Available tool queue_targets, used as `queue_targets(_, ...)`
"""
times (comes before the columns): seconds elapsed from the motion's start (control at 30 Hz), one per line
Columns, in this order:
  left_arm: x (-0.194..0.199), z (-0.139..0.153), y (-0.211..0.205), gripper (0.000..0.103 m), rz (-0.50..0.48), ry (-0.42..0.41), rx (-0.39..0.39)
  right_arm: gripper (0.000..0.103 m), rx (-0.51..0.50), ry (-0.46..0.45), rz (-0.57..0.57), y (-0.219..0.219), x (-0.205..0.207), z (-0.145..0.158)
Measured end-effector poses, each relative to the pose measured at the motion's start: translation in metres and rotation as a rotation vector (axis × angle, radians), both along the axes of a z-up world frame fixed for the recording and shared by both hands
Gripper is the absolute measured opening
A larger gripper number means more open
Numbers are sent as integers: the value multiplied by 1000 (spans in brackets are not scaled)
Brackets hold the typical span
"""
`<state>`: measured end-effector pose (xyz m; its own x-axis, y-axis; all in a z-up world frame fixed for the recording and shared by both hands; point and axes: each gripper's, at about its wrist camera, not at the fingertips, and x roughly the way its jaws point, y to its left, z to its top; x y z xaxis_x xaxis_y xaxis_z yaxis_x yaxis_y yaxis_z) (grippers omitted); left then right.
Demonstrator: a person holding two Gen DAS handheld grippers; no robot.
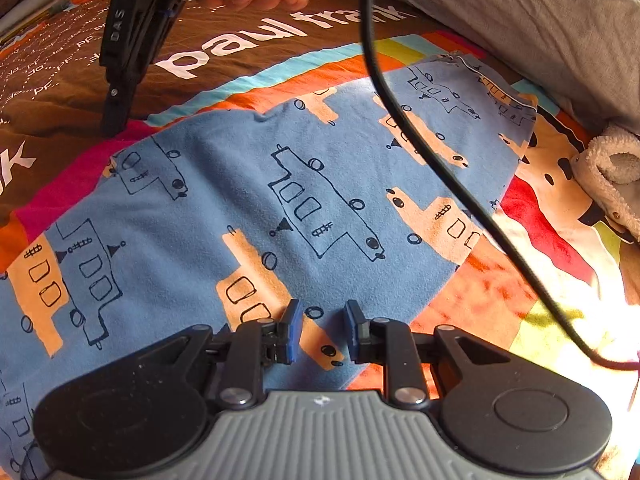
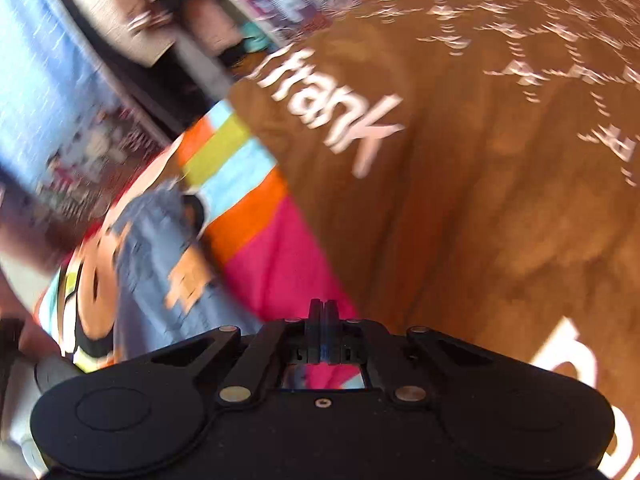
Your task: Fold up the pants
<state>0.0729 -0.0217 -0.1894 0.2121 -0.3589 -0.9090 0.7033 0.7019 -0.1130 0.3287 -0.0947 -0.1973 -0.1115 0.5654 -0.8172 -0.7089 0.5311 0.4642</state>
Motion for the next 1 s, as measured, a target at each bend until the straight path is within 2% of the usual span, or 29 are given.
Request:
queue_targets(0.03, 0, 0, 0, 26, 1, 2, 0, 9, 13, 26, 2, -4, 0, 3)
queue_targets(0.07, 1, 0, 1, 26, 3, 5, -2, 19, 37, 43, -3, -10, -1, 8)
queue_targets(0.1, 1, 0, 2, 26, 3, 5, -3, 24, 56, 59, -10, -18, -4, 13)
queue_targets(0.17, 0, 0, 1, 26, -1, 0, -2, 50, 76, 116, -10, -32, -12, 16)
queue_targets(0.2, 0, 0, 2, 26, 0, -1, -2, 54, 67, 134, 1, -38, -17, 14)
queue_targets(0.3, -1, 1, 0, 26, 6, -4, 4, 55, -15, 161, 56, -43, -32, 1)
queue_targets(0.33, -1, 2, -1, 26, 12, -4, 8, 51, -16, 170, 60, -44, -35, -3)
queue_targets(0.37, -2, 3, -1, 26, 18, -4, 11, 32, -14, 160, 61, -45, -38, -6)
queue_targets(0.4, -2, 3, -3, 26, 22, -2, 21, 8, -11, 141, 79, -44, -41, -7)
queue_targets(0.43, -2, 3, -5, 26, 23, -3, 34, 2, -6, 126, 86, -45, -42, -6)
queue_targets(0.53, 1, 0, -7, 26, 60, 12, 38, 1, -10, 59, 71, -52, -45, -1)
queue_targets(0.63, 2, 1, -7, 26, 80, 15, 41, 4, -59, 69, 54, -54, -53, -10)
queue_targets(0.7, 1, 6, -8, 26, 83, 13, 47, 17, -49, 57, -1, -60, -52, -1)
queue_targets(0.73, 0, 10, -10, 26, 77, 9, 48, 30, -23, 38, -51, -66, -52, 9)
queue_targets(0.77, -2, 14, -12, 26, 70, 2, 46, 40, 11, 9, -105, -76, -52, 21)
queue_targets(0.8, -3, 16, -15, 26, 60, -5, 41, 44, 32, -15, -155, -87, -55, 32)
queue_targets(0.9, -5, 14, -32, 26, 32, 8, 42, 45, 76, -29, -229, -117, -74, 51)
queue_targets(1.0, -10, 5, -51, 26, -9, 6, 66, 45, 61, 20, -196, -126, -101, 41)
